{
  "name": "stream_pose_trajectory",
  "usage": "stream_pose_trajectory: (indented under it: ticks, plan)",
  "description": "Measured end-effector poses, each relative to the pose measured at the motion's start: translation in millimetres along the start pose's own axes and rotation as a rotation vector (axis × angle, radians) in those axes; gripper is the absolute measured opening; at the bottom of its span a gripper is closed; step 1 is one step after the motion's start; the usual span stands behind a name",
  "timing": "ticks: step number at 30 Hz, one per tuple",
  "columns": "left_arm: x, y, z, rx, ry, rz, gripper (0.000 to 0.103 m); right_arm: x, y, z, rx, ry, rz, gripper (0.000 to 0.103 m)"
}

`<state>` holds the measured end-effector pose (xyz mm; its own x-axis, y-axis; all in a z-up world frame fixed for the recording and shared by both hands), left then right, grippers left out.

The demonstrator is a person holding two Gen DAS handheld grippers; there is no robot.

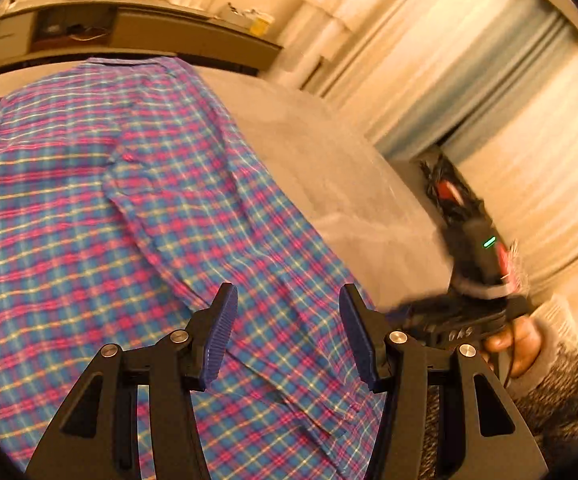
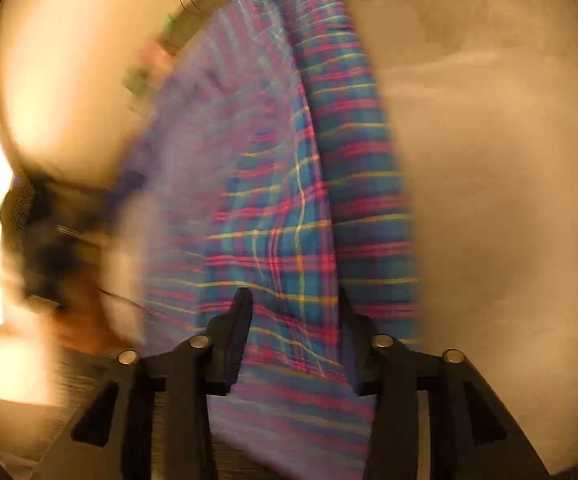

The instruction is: Fold clothes

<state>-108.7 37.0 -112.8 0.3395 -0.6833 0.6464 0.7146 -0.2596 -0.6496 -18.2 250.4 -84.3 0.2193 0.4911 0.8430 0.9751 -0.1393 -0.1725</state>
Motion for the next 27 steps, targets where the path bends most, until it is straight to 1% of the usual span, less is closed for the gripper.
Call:
stream_pose_trajectory:
  ticks: [3,5,6,9,10,12,14,15,16,18,19,21,23,24,25,27]
  plan:
    - [-8,2,10,-0.029,0.007,-0.018,0.056,39,-27,-24,0.107,0.036,0.192,0.041]
    - [-12,4,17,-0.047,0.012,-0.033,0.056,54,-49,-46,0.175,0.040,0.256,0.041]
    - [-13,6,20,-0.053,0.016,-0.042,0.056,55,-61,-57,0.205,0.047,0.262,0.041]
    - [-29,10,23,-0.096,-0.016,-0.093,0.056,31,-113,-99,0.364,0.112,0.236,0.044]
    - [-34,13,23,-0.110,-0.028,-0.113,0.056,14,-139,-116,0.422,0.154,0.239,0.044]
    - [-44,23,20,-0.123,-0.045,-0.153,0.056,-10,-175,-130,0.484,0.217,0.254,0.044]
    - [-50,31,17,-0.125,-0.044,-0.179,0.056,-44,-221,-140,0.514,0.272,0.255,0.044]
    - [-53,35,16,-0.125,-0.041,-0.190,0.056,-67,-246,-141,0.506,0.309,0.236,0.044]
    - [-54,36,16,-0.129,-0.038,-0.194,0.056,-87,-266,-137,0.482,0.342,0.211,0.040]
    - [-52,37,16,-0.140,-0.031,-0.192,0.056,-122,-293,-130,0.434,0.387,0.155,0.031]
    - [-50,37,15,-0.137,-0.025,-0.191,0.056,-139,-304,-122,0.413,0.412,0.120,0.031]
    - [-48,38,13,-0.123,-0.009,-0.190,0.056,-143,-319,-123,0.405,0.397,0.150,0.031]
    - [-46,39,13,-0.128,-0.002,-0.187,0.056,-142,-326,-127,0.395,0.398,0.161,0.034]
    - [-44,39,14,-0.132,-0.001,-0.186,0.056,-141,-329,-128,0.389,0.397,0.166,0.037]
    - [-42,40,14,-0.132,-0.001,-0.183,0.056,-140,-332,-130,0.384,0.397,0.171,0.042]
    - [-34,40,12,-0.118,-0.006,-0.171,0.056,-130,-329,-130,0.356,0.435,0.148,0.042]
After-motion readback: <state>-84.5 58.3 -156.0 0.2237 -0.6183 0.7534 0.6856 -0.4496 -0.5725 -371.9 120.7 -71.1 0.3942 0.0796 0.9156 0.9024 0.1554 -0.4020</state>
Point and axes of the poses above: each gripper's, at about its wrist camera, not at the fingertips, and x roughly against the way its jaws point, z to its right, y to its underside, the point moved 6 cm from there along -x, roughly the way its jaws point, and after that the axes turned 11 degrees about -x, right-handed, at the moved point
